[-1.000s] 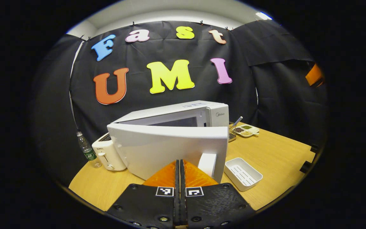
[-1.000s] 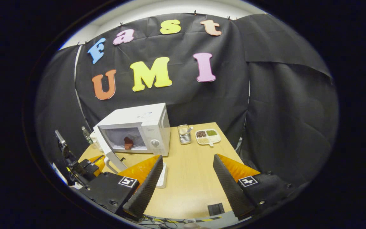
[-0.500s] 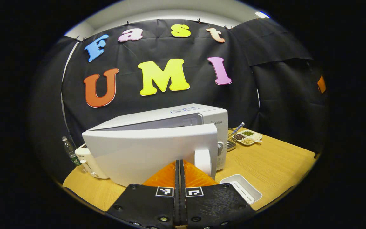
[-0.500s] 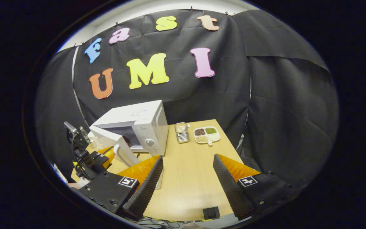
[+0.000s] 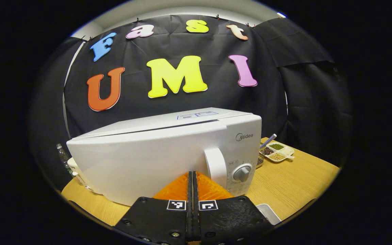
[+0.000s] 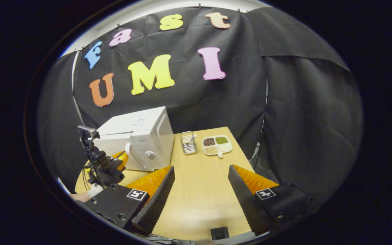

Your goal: Open the microwave oven with the left hand, put the food in, and close the microwave oven.

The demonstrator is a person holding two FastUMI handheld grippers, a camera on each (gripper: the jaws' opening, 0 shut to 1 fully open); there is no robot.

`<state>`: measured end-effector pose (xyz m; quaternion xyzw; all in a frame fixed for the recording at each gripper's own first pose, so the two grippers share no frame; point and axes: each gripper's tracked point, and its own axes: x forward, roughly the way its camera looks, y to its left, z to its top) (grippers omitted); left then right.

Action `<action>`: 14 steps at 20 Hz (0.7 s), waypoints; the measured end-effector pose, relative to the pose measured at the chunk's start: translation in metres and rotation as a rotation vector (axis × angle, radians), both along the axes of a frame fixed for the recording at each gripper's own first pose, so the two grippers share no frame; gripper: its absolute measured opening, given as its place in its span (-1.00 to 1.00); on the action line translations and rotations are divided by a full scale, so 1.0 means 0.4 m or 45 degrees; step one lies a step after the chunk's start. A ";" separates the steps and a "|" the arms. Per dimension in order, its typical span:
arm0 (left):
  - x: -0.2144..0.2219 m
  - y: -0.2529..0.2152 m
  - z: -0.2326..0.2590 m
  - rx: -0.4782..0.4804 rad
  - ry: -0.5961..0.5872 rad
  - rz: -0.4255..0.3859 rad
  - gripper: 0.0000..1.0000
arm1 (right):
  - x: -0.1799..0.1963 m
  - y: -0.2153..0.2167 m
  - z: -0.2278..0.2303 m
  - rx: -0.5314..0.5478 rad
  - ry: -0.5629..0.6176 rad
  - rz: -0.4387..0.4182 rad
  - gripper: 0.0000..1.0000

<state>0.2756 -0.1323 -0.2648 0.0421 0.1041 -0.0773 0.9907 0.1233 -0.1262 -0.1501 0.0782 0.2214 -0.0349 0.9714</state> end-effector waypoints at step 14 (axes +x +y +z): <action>0.027 -0.010 0.005 0.058 -0.011 -0.012 -1.00 | 0.022 0.029 -0.020 0.020 0.020 -0.003 1.00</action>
